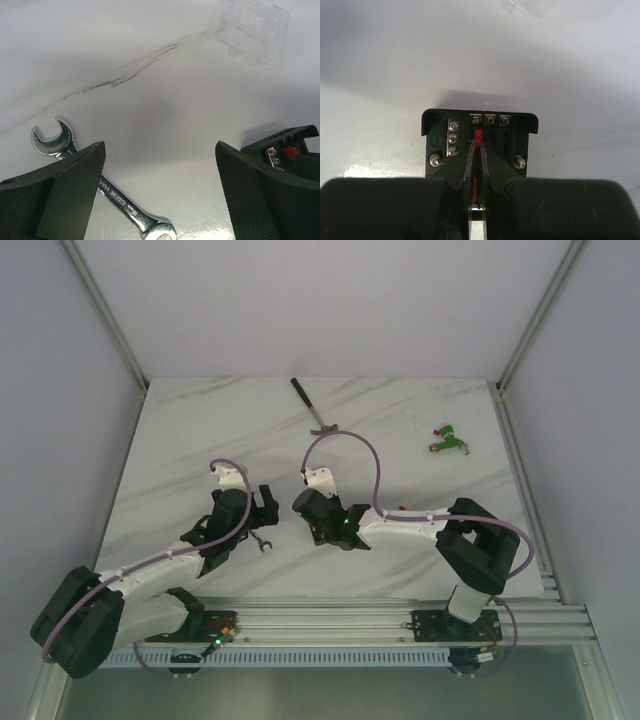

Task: Snap on the fuse box
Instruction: Install the fuse at the fuse box base.

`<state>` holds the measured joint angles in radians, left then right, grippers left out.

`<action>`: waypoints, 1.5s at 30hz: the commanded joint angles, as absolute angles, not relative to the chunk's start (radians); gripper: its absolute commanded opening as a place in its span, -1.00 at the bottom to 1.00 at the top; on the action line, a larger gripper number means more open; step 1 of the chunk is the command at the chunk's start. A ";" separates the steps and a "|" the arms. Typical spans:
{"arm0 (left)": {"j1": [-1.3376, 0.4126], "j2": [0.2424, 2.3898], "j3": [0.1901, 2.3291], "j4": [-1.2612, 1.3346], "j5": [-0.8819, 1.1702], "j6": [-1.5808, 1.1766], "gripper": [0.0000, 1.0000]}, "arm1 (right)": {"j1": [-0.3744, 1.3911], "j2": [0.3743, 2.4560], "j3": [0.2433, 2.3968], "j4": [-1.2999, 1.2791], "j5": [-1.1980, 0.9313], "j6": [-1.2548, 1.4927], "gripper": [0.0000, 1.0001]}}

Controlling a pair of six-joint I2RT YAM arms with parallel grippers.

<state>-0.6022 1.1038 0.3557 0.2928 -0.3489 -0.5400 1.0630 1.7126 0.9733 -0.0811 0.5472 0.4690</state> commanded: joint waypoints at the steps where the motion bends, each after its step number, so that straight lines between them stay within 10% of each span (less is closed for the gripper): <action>1: -0.597 1.097 0.345 0.296 -0.353 -0.532 1.00 | 1.071 1.713 0.978 -0.086 0.576 0.515 -0.92; 27: -0.597 1.081 0.344 0.295 -0.333 -0.534 1.00 | 1.067 1.660 1.064 -0.179 0.517 0.471 -0.25; 45: -0.597 1.073 0.341 0.294 -0.327 -0.529 1.00 | 0.981 1.731 1.188 -0.342 0.371 0.494 -0.47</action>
